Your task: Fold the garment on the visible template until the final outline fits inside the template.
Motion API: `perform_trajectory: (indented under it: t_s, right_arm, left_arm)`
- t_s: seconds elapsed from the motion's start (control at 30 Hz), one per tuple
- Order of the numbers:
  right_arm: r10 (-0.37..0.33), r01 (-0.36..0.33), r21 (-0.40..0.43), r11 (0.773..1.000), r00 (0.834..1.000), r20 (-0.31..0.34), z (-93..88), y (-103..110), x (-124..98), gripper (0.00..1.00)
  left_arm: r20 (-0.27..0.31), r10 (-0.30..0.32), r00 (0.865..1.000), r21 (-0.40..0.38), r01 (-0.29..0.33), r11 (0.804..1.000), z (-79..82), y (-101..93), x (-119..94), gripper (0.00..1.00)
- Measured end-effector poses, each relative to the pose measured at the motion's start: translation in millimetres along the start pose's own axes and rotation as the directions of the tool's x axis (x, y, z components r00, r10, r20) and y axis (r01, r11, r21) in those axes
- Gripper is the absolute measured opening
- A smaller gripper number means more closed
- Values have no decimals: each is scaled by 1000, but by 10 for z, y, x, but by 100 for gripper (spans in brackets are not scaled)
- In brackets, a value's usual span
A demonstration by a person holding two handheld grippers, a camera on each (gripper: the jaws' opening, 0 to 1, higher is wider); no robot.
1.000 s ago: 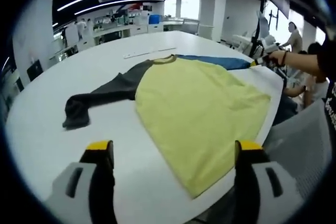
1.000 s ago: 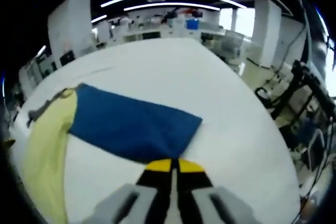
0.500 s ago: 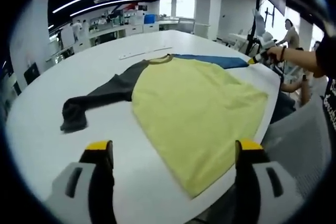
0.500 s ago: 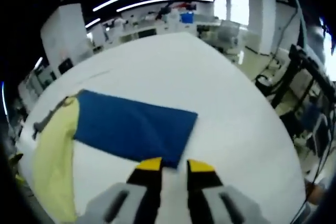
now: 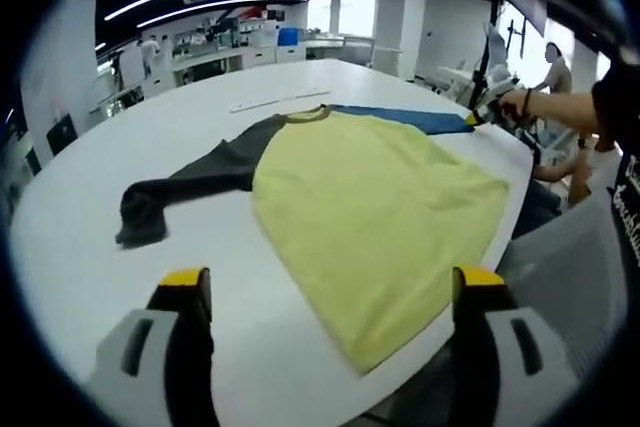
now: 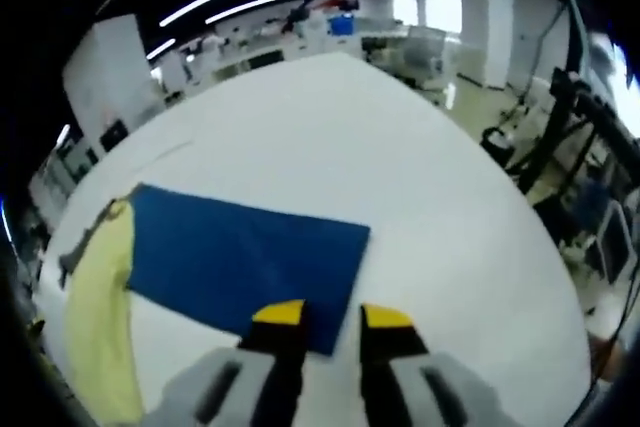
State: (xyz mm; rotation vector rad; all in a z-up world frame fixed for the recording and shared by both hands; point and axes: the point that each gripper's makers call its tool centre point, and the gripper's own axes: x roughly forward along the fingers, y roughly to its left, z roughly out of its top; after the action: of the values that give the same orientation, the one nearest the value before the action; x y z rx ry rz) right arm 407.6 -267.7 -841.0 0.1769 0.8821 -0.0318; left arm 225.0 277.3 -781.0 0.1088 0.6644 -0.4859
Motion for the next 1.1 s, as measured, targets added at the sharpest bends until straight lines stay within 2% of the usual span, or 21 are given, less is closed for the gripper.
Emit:
perform_trajectory:
  t_s: [0.1, 0.3, 0.5, 0.9, 0.97, 1.1]
  right_arm:
    - [-14, 14, 25, 1000, 1000, -1, -4, -21, 2, 11]
    - [-19, 18, 86, 996, 1000, 14, -8, -20, 39, 1]
    - [-11, 6, 139, 990, 999, 32, -17, 13, 23, 0]
    - [36, -50, 115, 992, 993, 115, 302, 150, -120, 0]
    - [55, -68, 103, 992, 990, 126, 377, 189, -97, 0]
    - [82, -94, 79, 992, 986, 142, 512, 331, -218, 0]
  left_arm:
    - [-9, -1, 1000, 3, 1, 1000, -11, -10, -11, 99]
    - [17, -5, 1000, -29, 6, 1000, 33, -28, -34, 99]
    - [22, -4, 1000, -29, 4, 1000, 26, -6, -67, 99]
    - [25, -3, 1000, -43, 4, 999, -36, 71, -99, 99]
    - [23, -2, 1000, -44, 3, 999, -41, 72, -100, 99]
    - [22, -3, 1000, -44, 4, 999, -54, 71, -105, 99]
